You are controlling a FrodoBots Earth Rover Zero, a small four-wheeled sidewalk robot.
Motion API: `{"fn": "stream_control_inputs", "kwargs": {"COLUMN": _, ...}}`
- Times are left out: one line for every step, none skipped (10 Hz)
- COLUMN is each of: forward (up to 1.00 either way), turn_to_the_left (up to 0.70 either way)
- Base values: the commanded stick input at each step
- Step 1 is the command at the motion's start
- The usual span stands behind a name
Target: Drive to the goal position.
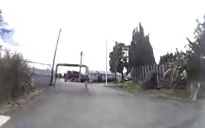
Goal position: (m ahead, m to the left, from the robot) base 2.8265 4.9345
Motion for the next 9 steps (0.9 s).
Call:
{"fn": "stream_control_inputs", "kwargs": {"forward": 0.70, "turn_to_the_left": 0.00}}
{"fn": "stream_control_inputs", "kwargs": {"forward": 0.70, "turn_to_the_left": 0.00}}
{"fn": "stream_control_inputs", "kwargs": {"forward": 0.70, "turn_to_the_left": 0.00}}
{"fn": "stream_control_inputs", "kwargs": {"forward": 0.70, "turn_to_the_left": 0.00}}
{"fn": "stream_control_inputs", "kwargs": {"forward": 0.70, "turn_to_the_left": 0.00}}
{"fn": "stream_control_inputs", "kwargs": {"forward": 0.70, "turn_to_the_left": 0.00}}
{"fn": "stream_control_inputs", "kwargs": {"forward": 0.70, "turn_to_the_left": 0.00}}
{"fn": "stream_control_inputs", "kwargs": {"forward": 0.70, "turn_to_the_left": 0.00}}
{"fn": "stream_control_inputs", "kwargs": {"forward": 0.70, "turn_to_the_left": 0.00}}
